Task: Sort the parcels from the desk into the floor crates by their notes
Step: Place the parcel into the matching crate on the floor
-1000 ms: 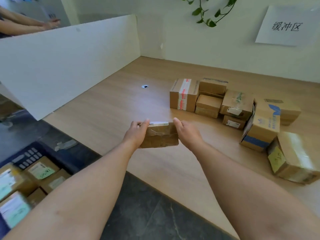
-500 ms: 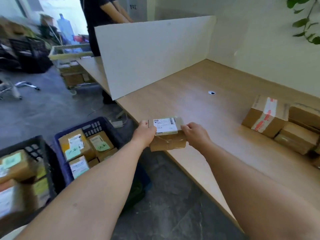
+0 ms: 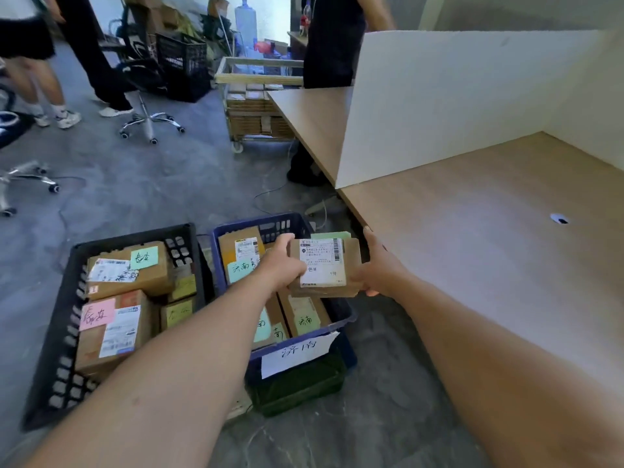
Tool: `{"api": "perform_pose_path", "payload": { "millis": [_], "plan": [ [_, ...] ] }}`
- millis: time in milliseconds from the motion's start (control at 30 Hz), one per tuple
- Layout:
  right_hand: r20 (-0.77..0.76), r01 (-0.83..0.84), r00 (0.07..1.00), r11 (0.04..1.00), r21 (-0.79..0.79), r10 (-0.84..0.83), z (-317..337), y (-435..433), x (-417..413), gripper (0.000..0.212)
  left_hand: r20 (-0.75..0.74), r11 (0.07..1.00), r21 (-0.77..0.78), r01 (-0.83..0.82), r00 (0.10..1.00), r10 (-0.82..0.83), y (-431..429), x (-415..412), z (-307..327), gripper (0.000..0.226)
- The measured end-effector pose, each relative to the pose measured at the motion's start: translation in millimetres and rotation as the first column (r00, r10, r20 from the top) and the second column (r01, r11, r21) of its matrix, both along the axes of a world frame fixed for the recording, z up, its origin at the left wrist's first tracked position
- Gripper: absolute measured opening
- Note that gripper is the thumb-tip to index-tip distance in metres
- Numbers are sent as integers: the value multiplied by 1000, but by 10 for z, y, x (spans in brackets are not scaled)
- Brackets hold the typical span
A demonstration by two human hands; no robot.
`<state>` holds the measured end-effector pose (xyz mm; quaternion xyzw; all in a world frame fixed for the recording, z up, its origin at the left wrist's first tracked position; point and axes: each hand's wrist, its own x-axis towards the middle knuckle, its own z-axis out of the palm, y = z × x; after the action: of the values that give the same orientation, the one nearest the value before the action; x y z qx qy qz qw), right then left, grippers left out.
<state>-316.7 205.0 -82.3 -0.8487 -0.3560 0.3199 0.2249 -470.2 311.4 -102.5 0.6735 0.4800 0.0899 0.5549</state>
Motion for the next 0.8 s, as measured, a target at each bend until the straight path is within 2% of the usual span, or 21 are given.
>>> {"api": "perform_pose_path", "payload": {
  "millis": [133, 300, 367, 500, 600, 733, 800],
  "plan": [
    [-24, -114, 993, 993, -31, 113, -94, 359, -156, 91, -5, 997, -28, -65, 998, 65, 256, -221, -130, 66],
    [-42, -205, 978, 979, -8, 205, -247, 695, -162, 67, -27, 975, -64, -213, 977, 212, 485, -300, -297, 27],
    [-96, -208, 973, 978, 17, 208, -317, 854, -127, 56, -35, 959, -47, -279, 960, 278, 593, -298, -352, 20],
    [-220, -181, 954, 977, 109, 202, -436, 1223, -77, 26, -65, 923, 43, -383, 921, 385, 799, -239, -416, 16],
    [-176, -189, 962, 973, 129, 210, -489, 1511, -1, 29, -100, 898, 83, -433, 893, 439, 980, -170, -418, 16],
    [-102, -224, 966, 965, 133, 238, -542, 1843, 210, 12, -107, 888, 151, -434, 886, 451, 1210, 8, -420, 19],
    [-71, -277, 955, 950, 147, 289, -558, 1970, 315, 23, -105, 891, 174, -419, 892, 440, 1305, 102, -437, 30]
  ]
}}
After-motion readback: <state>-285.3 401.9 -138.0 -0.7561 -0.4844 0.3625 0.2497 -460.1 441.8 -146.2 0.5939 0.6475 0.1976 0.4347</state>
